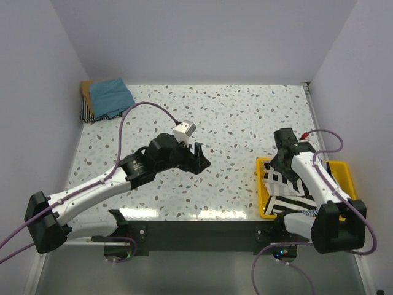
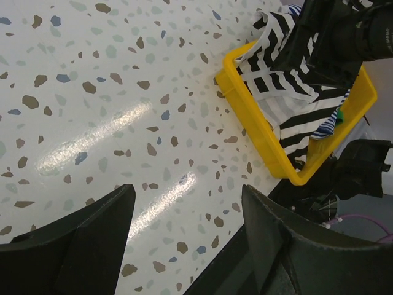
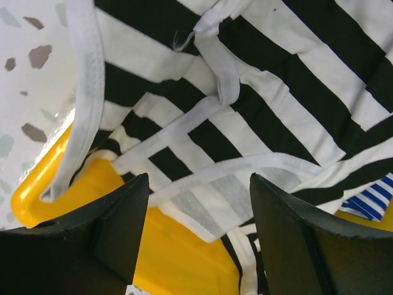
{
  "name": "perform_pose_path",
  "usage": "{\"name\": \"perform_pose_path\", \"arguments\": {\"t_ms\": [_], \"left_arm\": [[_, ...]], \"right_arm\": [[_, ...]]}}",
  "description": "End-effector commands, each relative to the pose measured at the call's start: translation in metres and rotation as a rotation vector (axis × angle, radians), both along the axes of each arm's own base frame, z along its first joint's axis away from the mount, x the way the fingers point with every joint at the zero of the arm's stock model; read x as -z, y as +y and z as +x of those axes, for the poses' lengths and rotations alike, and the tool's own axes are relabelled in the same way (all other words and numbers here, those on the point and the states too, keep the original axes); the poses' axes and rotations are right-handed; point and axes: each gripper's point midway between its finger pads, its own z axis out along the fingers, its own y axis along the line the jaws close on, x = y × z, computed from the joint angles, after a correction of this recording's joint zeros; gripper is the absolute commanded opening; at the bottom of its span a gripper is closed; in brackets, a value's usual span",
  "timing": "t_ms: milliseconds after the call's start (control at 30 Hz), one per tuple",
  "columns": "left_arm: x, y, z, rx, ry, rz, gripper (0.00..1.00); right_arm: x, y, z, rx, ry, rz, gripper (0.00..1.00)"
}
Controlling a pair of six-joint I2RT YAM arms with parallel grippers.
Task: Fold and stack the tank tops
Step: Grab the tank top from the pile
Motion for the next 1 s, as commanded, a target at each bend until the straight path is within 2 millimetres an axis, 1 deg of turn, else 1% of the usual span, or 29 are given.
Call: {"name": "perform_pose_path", "arguments": {"t_ms": [0, 33, 67, 100, 200, 300, 400, 500, 533, 567, 600, 633, 667, 700, 733, 767, 800, 867, 900, 967], "left_arm": [[-0.007, 0.000, -0.003, 0.039, -0.037, -0.007, 0.75], [-0.007, 0.000, -0.004, 0.042, -0.039, -0.005, 0.75], [-0.008, 0.000, -0.004, 0.043, -0.041, -0.004, 0.75], [-0.007, 0.001, -0.004, 0.047, -0.042, 0.001, 0.75], [-0.007, 0.003, -0.003, 0.041, -0.047, 0.012, 0.75], [-0.006, 0.004, -0.002, 0.036, -0.049, 0.022, 0.75], [-0.003, 0.003, -0.001, 0.037, -0.045, 0.029, 0.75], [0.001, 0.004, -0.001, 0.035, -0.040, 0.035, 0.75], [0.001, 0.004, -0.001, 0.035, -0.040, 0.035, 0.75], [0.003, 0.004, -0.001, 0.034, -0.038, 0.039, 0.75], [0.005, 0.004, -0.002, 0.036, -0.035, 0.042, 0.75], [0.005, 0.005, -0.002, 0.034, -0.035, 0.042, 0.75], [0.005, 0.005, -0.002, 0.034, -0.034, 0.044, 0.75], [0.006, 0.005, -0.002, 0.034, -0.033, 0.045, 0.75], [0.005, 0.006, -0.002, 0.031, -0.033, 0.043, 0.75], [0.003, 0.006, -0.002, 0.031, -0.036, 0.040, 0.75], [0.003, 0.007, -0.002, 0.029, -0.037, 0.040, 0.75], [-0.001, 0.008, -0.003, 0.024, -0.044, 0.031, 0.75], [-0.003, 0.008, -0.002, 0.020, -0.047, 0.027, 0.75], [-0.007, 0.010, -0.002, 0.014, -0.052, 0.020, 0.75]], "right_arm": [[0.018, -0.006, 0.018, 0.051, -0.025, 0.039, 0.70], [0.025, -0.008, 0.024, 0.056, -0.023, 0.043, 0.69], [0.029, -0.010, 0.026, 0.065, -0.020, 0.051, 0.68], [0.037, -0.011, 0.027, 0.076, -0.005, 0.066, 0.67], [0.047, -0.012, 0.025, 0.088, 0.024, 0.068, 0.66], [0.053, -0.012, 0.022, 0.096, 0.019, 0.073, 0.65], [0.052, -0.012, 0.023, 0.085, -0.002, 0.072, 0.57], [0.050, -0.013, 0.022, 0.076, 0.005, 0.062, 0.34], [0.048, -0.013, 0.022, 0.069, 0.006, 0.062, 0.22], [0.047, -0.013, 0.022, 0.067, -0.001, 0.063, 0.17], [0.042, -0.014, 0.024, 0.066, -0.015, 0.062, 0.12], [0.038, -0.014, 0.022, 0.058, -0.013, 0.059, 0.04], [0.034, -0.014, 0.022, 0.055, -0.020, 0.060, 0.01], [0.021, -0.015, 0.028, 0.051, -0.056, 0.056, 0.00], [0.015, -0.015, 0.023, 0.045, -0.046, 0.050, 0.00], [-0.001, -0.016, 0.030, 0.041, -0.083, 0.047, 0.00], [-0.011, -0.017, 0.026, 0.039, -0.083, 0.042, 0.00], [-0.040, -0.017, 0.029, 0.024, -0.153, 0.039, 0.00], [-0.064, -0.017, 0.033, 0.016, -0.202, 0.040, 0.00], [-0.100, -0.014, 0.038, -0.020, -0.298, 0.044, 0.00]]}}
